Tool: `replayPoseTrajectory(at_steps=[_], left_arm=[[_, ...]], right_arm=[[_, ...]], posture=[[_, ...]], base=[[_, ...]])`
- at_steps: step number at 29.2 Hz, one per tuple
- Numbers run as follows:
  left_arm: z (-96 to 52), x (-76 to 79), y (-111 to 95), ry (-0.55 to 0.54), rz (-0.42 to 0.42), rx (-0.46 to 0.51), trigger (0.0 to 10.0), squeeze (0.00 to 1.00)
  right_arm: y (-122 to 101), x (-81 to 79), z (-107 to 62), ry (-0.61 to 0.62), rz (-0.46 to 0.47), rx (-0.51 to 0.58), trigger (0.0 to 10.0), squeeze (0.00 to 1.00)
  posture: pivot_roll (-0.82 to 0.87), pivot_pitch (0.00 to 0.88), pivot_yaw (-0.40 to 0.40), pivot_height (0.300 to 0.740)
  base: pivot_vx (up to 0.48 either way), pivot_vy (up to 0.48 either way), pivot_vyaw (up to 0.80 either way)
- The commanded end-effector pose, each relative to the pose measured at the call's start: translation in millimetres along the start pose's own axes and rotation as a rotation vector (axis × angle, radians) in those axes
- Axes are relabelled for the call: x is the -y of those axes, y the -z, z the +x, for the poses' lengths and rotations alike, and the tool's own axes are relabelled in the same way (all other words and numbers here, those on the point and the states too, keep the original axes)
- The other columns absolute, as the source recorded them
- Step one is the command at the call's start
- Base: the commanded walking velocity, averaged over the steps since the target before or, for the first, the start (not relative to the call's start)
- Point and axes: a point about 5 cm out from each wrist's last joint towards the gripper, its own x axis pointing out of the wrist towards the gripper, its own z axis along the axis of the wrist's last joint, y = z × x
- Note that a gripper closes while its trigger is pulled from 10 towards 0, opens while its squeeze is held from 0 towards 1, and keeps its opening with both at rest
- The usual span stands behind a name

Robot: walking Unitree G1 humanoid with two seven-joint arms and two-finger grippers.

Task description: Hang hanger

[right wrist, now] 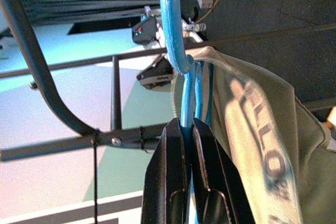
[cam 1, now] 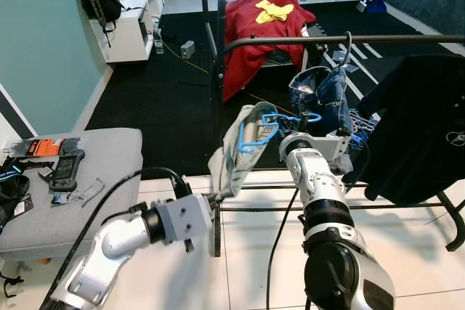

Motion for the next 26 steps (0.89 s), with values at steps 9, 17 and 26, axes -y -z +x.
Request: replayPoseTrajectory(at_steps=[9,17,26], left_arm=[[0.5,-10.3,2.0,-0.044,0.001,-0.013,10.0,0.0],[0.8,-12.8,-2.3,-0.035,0.025,0.013,10.0,0.0],[14.1,6.4,-21.7,0.096,0.041,0.109,10.0,0.0]], right_arm=[[4.8,9.2,-3.4,0.001,0.01,-0.03,10.0,0.0],[3.0,14.0,-4.7,0.018,-0.017,-0.027,10.0,0.0],[5.3,21.4,-4.6,0.06,-0.029,-0.021,10.0,0.0]], posture=[[-0.03,0.069,0.024,0.74],[-0.03,0.076,0.022,0.74],[-0.02,0.082,0.023,0.74]], base=[[0.0,0.0,0.0],[0.0,0.0,0.0],[0.0,0.0,0.0]])
